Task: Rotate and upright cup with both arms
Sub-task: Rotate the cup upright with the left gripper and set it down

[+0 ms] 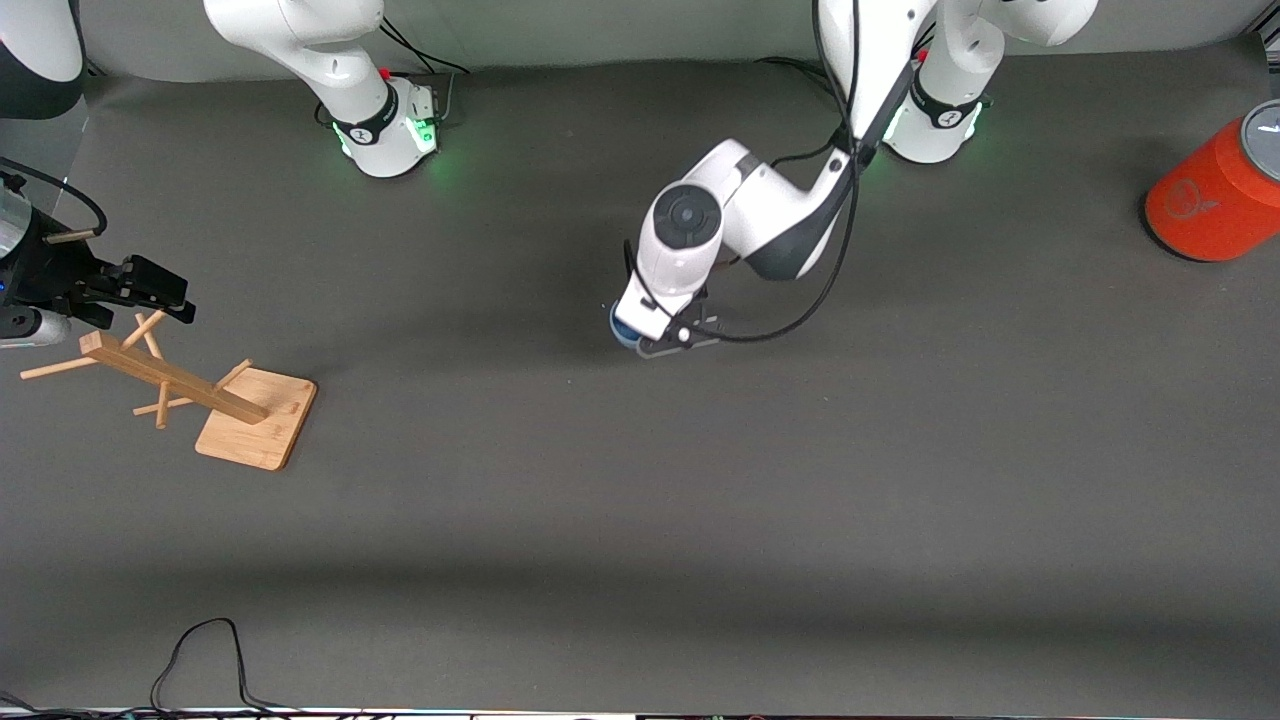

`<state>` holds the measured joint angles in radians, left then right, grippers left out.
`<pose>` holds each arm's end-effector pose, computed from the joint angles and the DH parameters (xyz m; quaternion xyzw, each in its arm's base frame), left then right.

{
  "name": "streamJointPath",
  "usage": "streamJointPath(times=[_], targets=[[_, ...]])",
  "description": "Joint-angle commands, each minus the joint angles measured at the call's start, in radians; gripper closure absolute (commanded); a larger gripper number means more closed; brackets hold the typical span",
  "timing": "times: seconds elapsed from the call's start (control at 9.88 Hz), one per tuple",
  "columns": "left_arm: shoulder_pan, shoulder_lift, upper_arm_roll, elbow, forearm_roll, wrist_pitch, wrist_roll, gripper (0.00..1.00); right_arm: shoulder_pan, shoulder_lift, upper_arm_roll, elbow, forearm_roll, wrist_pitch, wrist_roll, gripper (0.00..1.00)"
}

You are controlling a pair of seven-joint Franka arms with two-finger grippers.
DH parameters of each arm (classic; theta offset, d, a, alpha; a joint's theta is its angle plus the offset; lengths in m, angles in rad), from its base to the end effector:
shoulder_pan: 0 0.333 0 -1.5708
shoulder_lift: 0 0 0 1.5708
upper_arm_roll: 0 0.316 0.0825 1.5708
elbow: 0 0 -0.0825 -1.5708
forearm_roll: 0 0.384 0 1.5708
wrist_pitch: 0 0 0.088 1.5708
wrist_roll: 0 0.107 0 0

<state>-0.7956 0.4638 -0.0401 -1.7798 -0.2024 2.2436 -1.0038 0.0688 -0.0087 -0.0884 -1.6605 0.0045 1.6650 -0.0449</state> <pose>0.4368 -0.4885 0.2977 0.9850 0.1483 -0.0701 0.0531 0.5585 -0.0107 0.5950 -0.9999 -0.0125 -0.0067 0.0024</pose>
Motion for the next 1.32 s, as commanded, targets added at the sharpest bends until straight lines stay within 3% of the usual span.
streamJointPath(times=[0.0,0.41,0.51,0.61,0.71,1.01,1.22], targets=[[-0.034,-0.059,0.011,-0.124,-0.012,0.115,-0.117,1.0,0.0,0.0,-0.004,0.012,-0.017,-0.005,-0.007,0.0],[-0.042,-0.054,0.011,-0.144,-0.003,0.122,-0.197,1.0,-0.043,0.0,0.025,0.012,-0.015,-0.005,-0.007,0.0],[-0.043,-0.054,0.012,-0.142,-0.002,0.116,-0.197,0.74,-0.044,0.0,0.033,0.012,-0.017,-0.005,-0.007,0.0],[-0.048,-0.051,0.014,-0.141,0.009,0.11,-0.197,0.1,-0.037,-0.002,0.033,0.013,-0.017,-0.005,-0.007,0.0],[-0.059,-0.053,0.014,-0.139,0.036,0.102,-0.203,0.0,-0.034,-0.002,0.033,0.013,-0.017,-0.005,-0.006,0.0],[-0.044,-0.094,0.022,-0.075,0.047,-0.065,-0.187,0.0,-0.035,-0.002,0.032,0.012,-0.017,-0.005,-0.007,0.0],[0.027,-0.155,0.031,-0.018,0.087,-0.197,-0.055,0.0,-0.035,-0.002,0.032,0.013,-0.017,-0.005,-0.006,0.0]])
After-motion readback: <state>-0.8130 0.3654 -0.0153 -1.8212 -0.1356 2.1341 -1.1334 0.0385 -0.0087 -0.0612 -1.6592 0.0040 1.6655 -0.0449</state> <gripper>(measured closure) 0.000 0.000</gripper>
